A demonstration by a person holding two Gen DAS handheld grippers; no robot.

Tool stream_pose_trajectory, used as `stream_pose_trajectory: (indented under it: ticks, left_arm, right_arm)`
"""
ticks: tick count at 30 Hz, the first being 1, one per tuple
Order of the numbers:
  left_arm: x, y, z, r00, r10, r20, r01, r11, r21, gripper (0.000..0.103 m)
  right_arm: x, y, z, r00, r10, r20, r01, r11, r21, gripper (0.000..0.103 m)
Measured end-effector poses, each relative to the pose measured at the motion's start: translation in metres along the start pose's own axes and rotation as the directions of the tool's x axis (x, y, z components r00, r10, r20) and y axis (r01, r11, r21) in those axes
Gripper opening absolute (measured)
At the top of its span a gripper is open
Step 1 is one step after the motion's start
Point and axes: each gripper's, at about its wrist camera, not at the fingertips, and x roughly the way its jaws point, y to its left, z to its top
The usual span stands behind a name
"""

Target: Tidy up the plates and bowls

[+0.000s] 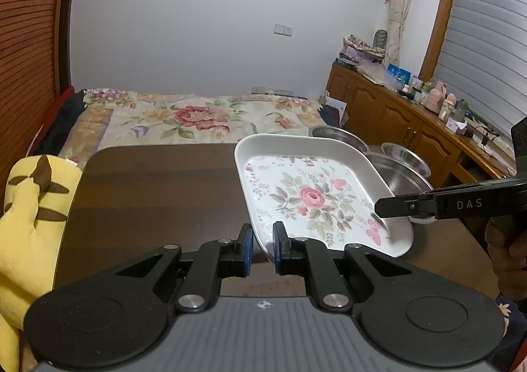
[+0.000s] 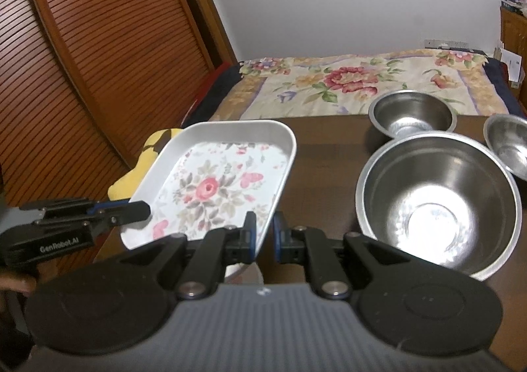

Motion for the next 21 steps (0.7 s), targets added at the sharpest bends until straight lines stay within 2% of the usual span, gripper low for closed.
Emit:
stream_pose_trajectory:
  ticks: [21]
  left_arm:
    - [-0.039,0.003,-0.062,1.000,-0.015,0.019,0.016,0.996,-0.090,0.014]
  right_arm:
    - [-0.009,0.015,-0.054,0.997,0.067,-0.031,-0.068,0.998,-0.017,0.012]
